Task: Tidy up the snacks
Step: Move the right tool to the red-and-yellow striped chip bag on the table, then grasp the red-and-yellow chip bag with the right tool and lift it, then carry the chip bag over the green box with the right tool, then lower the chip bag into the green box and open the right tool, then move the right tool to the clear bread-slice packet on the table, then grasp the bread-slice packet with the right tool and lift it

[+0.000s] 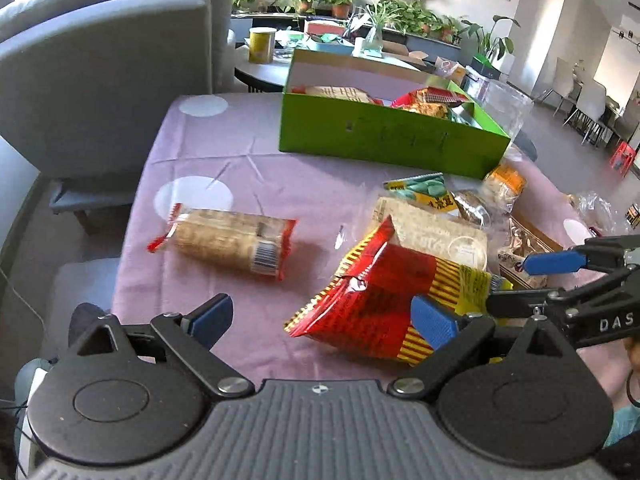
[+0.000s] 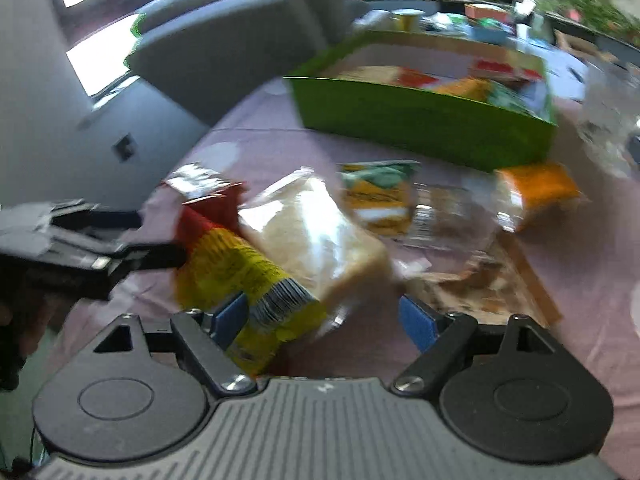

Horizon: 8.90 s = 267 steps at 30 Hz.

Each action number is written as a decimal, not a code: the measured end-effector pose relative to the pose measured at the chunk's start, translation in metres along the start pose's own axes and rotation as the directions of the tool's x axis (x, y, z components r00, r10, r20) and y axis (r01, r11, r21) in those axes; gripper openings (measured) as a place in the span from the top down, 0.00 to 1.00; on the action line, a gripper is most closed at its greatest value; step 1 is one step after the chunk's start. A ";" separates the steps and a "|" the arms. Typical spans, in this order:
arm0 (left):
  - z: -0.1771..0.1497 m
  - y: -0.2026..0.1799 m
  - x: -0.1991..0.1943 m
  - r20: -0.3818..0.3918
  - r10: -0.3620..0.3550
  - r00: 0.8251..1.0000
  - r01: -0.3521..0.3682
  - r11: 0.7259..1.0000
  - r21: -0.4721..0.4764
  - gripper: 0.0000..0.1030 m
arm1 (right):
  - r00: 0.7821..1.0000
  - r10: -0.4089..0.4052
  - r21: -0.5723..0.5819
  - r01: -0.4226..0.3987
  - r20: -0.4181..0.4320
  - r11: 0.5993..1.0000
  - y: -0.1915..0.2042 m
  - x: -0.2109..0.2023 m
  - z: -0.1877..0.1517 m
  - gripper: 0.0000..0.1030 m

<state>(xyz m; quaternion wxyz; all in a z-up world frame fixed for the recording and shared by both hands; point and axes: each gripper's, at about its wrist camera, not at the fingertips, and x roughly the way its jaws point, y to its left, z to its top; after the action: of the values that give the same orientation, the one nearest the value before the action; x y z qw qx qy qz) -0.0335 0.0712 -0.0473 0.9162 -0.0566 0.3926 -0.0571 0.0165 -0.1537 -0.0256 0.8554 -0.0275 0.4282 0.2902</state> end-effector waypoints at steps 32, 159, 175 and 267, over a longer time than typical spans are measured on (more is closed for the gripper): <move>0.013 -0.004 0.034 -0.032 -0.033 0.999 0.032 0.999 -0.025 0.04 | 0.997 0.047 0.118 -0.040 -0.065 0.992 -0.003 0.008 -0.002 0.36; 0.247 -0.015 0.207 -0.058 -0.038 0.998 0.050 0.972 0.228 0.23 | 0.977 -0.025 0.393 -0.062 0.211 0.917 -0.118 0.112 0.190 0.62; 0.236 -0.028 0.161 -0.004 -0.015 1.000 0.016 0.962 0.273 0.17 | 0.966 -0.030 0.344 -0.062 0.256 0.937 -0.103 0.063 0.171 0.57; 0.047 -0.036 0.016 0.007 -0.253 0.967 0.253 0.967 0.014 0.27 | 0.990 0.111 0.198 -0.126 0.083 0.972 -0.027 -0.001 0.045 0.65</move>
<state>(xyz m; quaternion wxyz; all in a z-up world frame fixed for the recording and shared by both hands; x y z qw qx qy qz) 0.0098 0.0362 -0.0212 0.9034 -0.1004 0.3779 -0.1760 0.0622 -0.1636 -0.0022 0.8496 0.0959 0.4256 0.2963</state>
